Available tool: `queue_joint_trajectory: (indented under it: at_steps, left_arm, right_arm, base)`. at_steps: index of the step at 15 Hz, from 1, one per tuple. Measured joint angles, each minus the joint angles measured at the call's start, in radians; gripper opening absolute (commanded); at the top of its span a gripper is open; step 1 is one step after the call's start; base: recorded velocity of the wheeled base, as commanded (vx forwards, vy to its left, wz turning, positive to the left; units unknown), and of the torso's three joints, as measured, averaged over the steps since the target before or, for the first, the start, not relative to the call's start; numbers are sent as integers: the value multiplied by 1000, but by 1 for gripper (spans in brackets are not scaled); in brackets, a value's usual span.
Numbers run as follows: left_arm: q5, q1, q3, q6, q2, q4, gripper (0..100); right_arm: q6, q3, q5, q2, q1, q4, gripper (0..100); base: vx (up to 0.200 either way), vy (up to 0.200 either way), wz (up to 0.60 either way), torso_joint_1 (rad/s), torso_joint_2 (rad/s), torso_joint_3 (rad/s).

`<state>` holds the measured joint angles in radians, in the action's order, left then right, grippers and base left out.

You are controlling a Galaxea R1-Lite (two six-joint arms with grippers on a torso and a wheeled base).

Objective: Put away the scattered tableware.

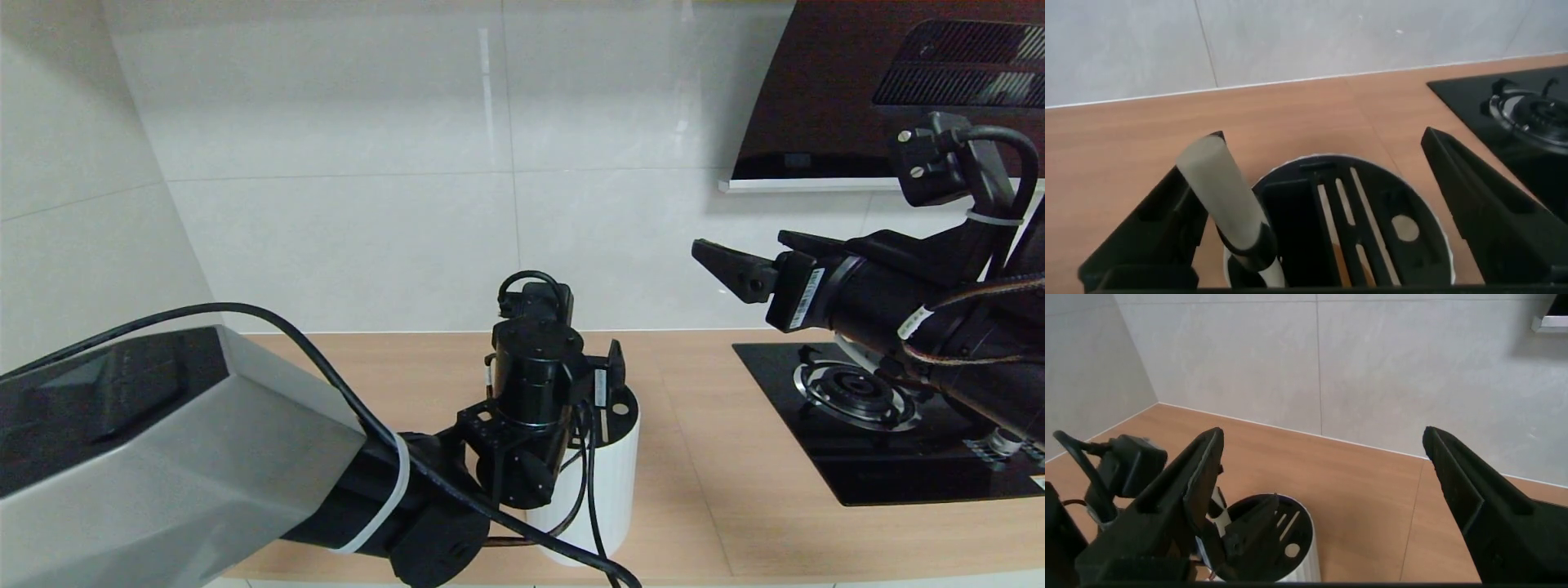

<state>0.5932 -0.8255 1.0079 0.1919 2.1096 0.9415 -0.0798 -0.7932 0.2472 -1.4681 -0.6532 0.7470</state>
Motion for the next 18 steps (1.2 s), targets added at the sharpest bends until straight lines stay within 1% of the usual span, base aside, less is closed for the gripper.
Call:
queue_joint_trajectory:
  at_steps: [2, 3, 6, 9, 10, 11, 13, 15, 17, 18]
  left_arm:
    - [-13, 12, -9, 0, -60, 65, 100]
    - [-36, 29, -21, -1, -109, 83, 100]
    - [-156, 92, -70, 5, -285, 108, 100]
    - [-271, 139, -104, 40, -481, 110, 100]
    - [-315, 162, -126, 46, -550, 100, 100]
    - [-358, 198, -158, 52, -627, 73, 100]
    - [-413, 274, -227, 58, -777, -18, 100]
    - [-440, 335, -292, 63, -949, -167, 100]
    - [-465, 369, -340, 67, -1138, -362, 100]
    - [-475, 379, -355, 67, -1232, -462, 100]
  right_arm:
    - [0, 0, -1, 0, 0, 0, 100]
    - [0, 0, -1, 0, 0, 0, 100]
    - [0, 2, -2, 2, 0, 1, 100]
    - [-1, 3, -2, 29, 8, 4, 100]
    - [-1, 8, -2, 44, 14, 6, 100]
    - [-1, 25, -2, 69, 20, 6, 100]
    - [0, 70, -1, 140, 32, 5, 100]
    - [3, 149, -1, 251, 40, 1, 100]
    - [16, 250, -1, 393, 63, -30, 100]
    - [21, 297, -4, 467, 95, -71, 100]
  base:
    - [0, 0, 0, 0, 0, 0]
    - [0, 0, 0, 0, 0, 0]
    - [0, 0, 0, 0, 0, 0]
    - [0, 0, 0, 0, 0, 0]
    - [0, 0, 0, 0, 0, 0]
    - [0, 0, 0, 0, 0, 0]
    - [0, 0, 0, 0, 0, 0]
    - [0, 0, 0, 0, 0, 0]
    - [0, 0, 0, 0, 0, 0]
    - [0, 0, 0, 0, 0, 0]
